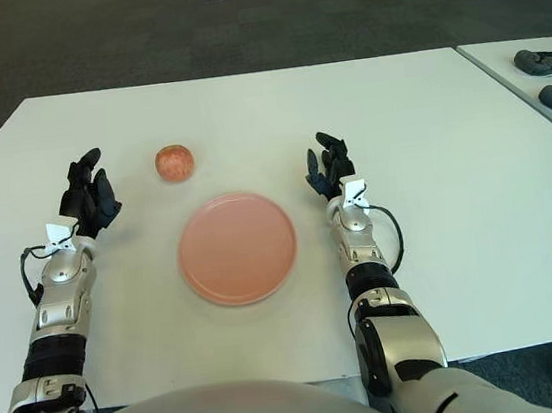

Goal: Put the apple into the plate.

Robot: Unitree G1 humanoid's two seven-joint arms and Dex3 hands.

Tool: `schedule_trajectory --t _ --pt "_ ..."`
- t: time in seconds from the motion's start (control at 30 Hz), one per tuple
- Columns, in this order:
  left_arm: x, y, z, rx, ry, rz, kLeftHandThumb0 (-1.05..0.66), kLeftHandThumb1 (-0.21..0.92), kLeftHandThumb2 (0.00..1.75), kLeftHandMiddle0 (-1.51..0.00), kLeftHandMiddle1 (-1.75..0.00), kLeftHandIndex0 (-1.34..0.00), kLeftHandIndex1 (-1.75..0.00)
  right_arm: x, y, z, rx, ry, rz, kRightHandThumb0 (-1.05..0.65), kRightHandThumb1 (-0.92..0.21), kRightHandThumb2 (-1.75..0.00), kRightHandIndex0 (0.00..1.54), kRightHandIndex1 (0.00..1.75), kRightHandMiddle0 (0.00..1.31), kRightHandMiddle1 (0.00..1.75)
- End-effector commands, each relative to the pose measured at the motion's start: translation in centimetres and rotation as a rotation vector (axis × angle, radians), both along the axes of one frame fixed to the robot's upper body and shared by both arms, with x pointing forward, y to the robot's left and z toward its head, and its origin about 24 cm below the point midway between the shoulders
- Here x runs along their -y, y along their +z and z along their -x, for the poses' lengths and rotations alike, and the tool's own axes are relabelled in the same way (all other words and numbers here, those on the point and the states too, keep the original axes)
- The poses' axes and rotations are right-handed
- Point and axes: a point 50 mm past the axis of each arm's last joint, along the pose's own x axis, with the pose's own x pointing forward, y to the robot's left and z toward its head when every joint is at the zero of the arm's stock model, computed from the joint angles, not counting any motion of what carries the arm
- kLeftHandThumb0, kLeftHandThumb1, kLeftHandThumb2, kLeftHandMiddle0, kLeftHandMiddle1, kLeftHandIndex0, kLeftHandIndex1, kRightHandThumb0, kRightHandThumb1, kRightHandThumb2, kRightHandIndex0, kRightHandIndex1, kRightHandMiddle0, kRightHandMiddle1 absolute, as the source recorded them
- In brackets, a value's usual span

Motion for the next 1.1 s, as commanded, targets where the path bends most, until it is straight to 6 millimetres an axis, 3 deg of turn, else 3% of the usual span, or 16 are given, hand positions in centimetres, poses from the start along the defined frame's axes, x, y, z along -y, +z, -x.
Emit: schedule_trajectory --t 0.0,0.33,0.73,0.83,1.07 --pt "0.0 0.4 -0.1 0.003 0.001 -0.013 -0.83 0.92 0.87 -0.24 0.00 0.00 -0.53 0.0 -0.4 0.3 -0.019 -0.003 -0.002 -0.68 -0.92 -0.63 0.24 0.22 0.00 0.69" --pt "-0.8 2.0 -0.6 0.038 -0.001 -0.033 -0.82 0.92 0.87 -0.24 0.00 0.00 -0.53 -0.1 -0.4 0.3 -0.019 -0.002 -0.002 -0.68 -0.92 -0.63 0.24 0.22 0.00 0.69" --pt "-2.6 8.3 -1.7 0.186 0.095 -0.081 -0.77 0.92 0.86 -0.24 -0.01 0.00 -0.54 -0.2 -0.4 0.1 -0.023 -0.002 -0.002 -0.68 -0.92 -0.63 0.24 0.22 0.00 0.69" --pt "-2.6 10.5 -2.8 0.257 0.112 -0.137 -0.75 0.92 0.85 -0.26 -0.01 0.00 -0.57 -0.2 -0.4 0.0 -0.024 -0.002 -0.002 -0.68 -0.92 -0.63 0.24 0.22 0.00 0.69" --pt "-1.4 13.0 -5.5 0.323 0.053 -0.183 -0.74 0.92 0.82 -0.27 -0.02 0.00 -0.55 -0.2 -0.4 -0.1 -0.026 -0.002 -0.003 -0.68 -0.92 -0.63 0.24 0.22 0.00 0.69"
